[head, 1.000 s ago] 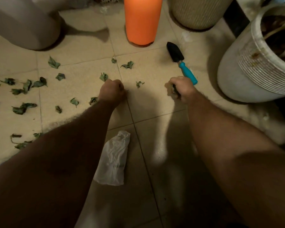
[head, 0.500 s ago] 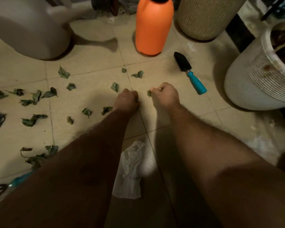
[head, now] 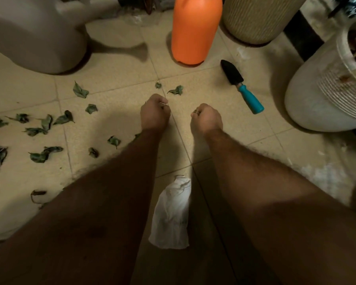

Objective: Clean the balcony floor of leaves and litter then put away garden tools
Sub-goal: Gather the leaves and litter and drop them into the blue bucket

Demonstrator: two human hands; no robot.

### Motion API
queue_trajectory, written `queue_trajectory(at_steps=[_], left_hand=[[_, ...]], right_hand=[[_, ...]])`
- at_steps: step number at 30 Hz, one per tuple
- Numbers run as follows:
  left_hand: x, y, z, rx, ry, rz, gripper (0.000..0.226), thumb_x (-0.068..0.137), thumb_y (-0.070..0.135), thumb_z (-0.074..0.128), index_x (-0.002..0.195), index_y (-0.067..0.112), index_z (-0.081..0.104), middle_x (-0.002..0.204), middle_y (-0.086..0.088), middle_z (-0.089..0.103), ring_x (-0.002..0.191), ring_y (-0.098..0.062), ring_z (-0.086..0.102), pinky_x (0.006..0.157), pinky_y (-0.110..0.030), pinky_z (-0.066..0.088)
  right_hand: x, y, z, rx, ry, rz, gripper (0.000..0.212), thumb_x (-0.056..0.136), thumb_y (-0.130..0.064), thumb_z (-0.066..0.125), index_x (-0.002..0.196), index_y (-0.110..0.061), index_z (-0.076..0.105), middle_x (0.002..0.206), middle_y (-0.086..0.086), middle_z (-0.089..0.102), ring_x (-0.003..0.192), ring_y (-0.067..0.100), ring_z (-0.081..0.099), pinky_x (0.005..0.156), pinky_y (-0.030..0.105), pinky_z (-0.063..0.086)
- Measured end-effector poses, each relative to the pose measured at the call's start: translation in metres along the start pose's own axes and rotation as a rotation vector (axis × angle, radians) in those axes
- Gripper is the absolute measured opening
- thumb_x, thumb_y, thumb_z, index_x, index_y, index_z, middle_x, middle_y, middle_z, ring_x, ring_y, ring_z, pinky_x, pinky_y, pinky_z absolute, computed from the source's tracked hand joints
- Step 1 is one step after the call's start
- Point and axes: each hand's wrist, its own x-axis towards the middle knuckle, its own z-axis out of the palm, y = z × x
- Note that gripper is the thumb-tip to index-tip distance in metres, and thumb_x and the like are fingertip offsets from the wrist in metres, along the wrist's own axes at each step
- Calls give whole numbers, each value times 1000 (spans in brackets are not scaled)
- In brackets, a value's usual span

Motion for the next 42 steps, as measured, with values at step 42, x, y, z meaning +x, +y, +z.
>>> queue_trajectory(at_steps=[42], left_hand=[[16, -20, -33, 294, 148, -125, 14, 101, 27, 53, 105, 15, 56, 93, 3, 53, 83, -11, 52, 67, -22, 42]], right_hand=[[77, -65, 6, 30, -148, -281, 34, 87, -41, 69, 103, -13, 61, 99, 5, 63, 93, 23, 59, 65, 30, 40]])
